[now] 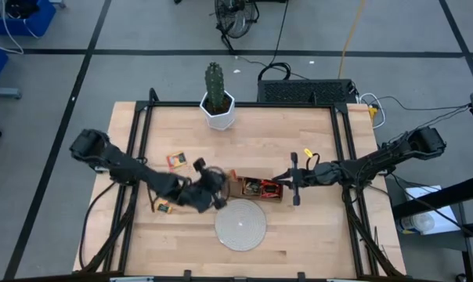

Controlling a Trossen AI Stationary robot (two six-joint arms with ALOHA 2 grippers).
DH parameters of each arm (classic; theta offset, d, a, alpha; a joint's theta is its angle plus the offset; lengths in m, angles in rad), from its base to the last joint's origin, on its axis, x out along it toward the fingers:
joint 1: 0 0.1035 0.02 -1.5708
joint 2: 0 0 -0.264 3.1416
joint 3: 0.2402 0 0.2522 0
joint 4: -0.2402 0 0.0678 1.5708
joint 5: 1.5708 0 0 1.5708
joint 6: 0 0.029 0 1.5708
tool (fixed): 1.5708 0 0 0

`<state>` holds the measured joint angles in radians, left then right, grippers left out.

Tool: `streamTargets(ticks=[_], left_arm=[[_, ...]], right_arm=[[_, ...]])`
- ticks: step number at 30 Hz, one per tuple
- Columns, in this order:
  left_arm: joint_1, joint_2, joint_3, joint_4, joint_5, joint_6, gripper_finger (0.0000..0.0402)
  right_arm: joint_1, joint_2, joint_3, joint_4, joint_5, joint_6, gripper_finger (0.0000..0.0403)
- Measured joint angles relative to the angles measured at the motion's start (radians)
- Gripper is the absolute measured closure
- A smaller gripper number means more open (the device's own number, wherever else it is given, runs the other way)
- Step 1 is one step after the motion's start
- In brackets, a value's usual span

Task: Pick & Place Tea
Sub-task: Put the yellow tea bag into the left section of the wooden organizer

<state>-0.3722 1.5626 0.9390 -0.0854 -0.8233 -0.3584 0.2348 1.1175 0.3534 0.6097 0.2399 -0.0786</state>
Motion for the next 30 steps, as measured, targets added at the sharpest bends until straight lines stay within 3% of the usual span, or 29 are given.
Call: streamTargets(ticks=[8,12,14,21,30], left_arm=[[-0.086,0.193,0.000,0.290,-0.112,0.088,0.0385],[-0.081,0.218,0.001,0.339,-0.142,0.168,0.0384],[-0.075,0.218,0.000,0.356,-0.147,0.216,0.0385],[-0.072,0.216,0.001,0.417,-0.146,0.368,0.0385],[-0.071,0.216,0.001,0.454,-0.147,0.479,0.0385]], right_arm=[[0.000,0.031,-0.020,0.180,-0.017,0.078,0.0396],[0.001,0.126,-0.009,0.390,-0.177,0.082,0.0351],[0.001,0.177,0.012,0.464,-0.197,0.116,0.0316],[-0.048,0.359,0.145,0.448,-0.193,0.241,0.0224],[-0.104,0.501,0.252,0.432,-0.312,0.332,0.0207]])
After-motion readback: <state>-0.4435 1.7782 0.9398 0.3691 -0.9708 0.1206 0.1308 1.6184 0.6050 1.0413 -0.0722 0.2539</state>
